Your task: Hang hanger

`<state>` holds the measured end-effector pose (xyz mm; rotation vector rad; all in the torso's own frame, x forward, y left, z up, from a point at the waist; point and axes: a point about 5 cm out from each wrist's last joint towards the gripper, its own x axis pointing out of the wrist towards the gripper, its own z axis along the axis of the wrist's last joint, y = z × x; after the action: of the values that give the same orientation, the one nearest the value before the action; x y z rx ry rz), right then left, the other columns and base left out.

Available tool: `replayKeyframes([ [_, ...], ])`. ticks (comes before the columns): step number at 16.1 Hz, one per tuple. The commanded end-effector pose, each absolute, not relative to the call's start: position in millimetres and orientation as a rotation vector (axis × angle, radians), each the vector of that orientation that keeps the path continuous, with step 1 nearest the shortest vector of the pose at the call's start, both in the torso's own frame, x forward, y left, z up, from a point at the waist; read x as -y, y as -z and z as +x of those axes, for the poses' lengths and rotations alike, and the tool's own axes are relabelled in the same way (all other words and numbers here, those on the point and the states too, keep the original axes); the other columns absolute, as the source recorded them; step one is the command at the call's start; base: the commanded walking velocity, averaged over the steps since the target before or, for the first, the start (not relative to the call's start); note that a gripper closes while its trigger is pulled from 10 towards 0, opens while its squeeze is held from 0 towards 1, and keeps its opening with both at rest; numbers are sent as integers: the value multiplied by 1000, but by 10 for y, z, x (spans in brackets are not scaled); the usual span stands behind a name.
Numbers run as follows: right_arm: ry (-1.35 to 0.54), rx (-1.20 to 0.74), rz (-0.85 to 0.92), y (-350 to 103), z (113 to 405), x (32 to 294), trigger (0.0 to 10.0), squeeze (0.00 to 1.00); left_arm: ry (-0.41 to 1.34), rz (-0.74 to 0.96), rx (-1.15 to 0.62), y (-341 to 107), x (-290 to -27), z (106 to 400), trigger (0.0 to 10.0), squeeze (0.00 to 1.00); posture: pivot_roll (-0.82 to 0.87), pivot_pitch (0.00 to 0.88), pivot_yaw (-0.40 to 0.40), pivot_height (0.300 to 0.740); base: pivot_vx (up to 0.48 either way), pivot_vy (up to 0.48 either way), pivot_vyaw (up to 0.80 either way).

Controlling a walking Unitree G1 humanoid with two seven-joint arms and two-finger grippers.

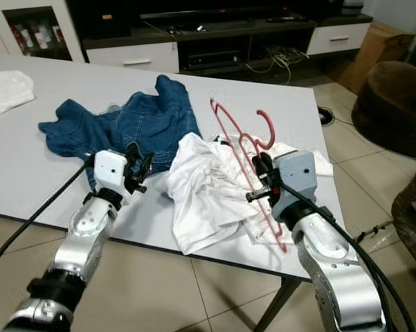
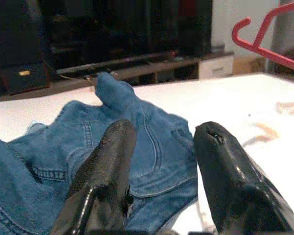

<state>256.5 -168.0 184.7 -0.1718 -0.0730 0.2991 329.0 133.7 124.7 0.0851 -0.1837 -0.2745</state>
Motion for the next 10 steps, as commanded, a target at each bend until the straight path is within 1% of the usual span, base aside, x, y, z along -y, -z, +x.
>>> replayKeyframes([
  [1, -287, 108, -196, -1908, 2593, 1695, 10000, 0, 277, 72, 182, -1261, -1309, 3257, 10000, 0, -24, 64, 32, 740, 0, 0, 0],
  [2, -278, 118, -193, -1925, 2610, 1703, 10000, 0, 289, 73, 180, -1255, -1280, 3225, 10000, 0, -24, 64, 32, 740, 0, 0, 419],
  [5, -199, 101, -163, -1909, 2687, 1763, 10000, 0, 290, 60, 170, -1246, -1214, 3156, 10000, 0, -17, 79, 24, 740, 0, 0, 800],
  [10, -196, 102, -111, -1892, 2748, 1732, 10000, 0, 300, 87, 196, -1320, -1143, 3124, 10000, 0, -17, 79, 22, 740, 0, 0, 0],
])
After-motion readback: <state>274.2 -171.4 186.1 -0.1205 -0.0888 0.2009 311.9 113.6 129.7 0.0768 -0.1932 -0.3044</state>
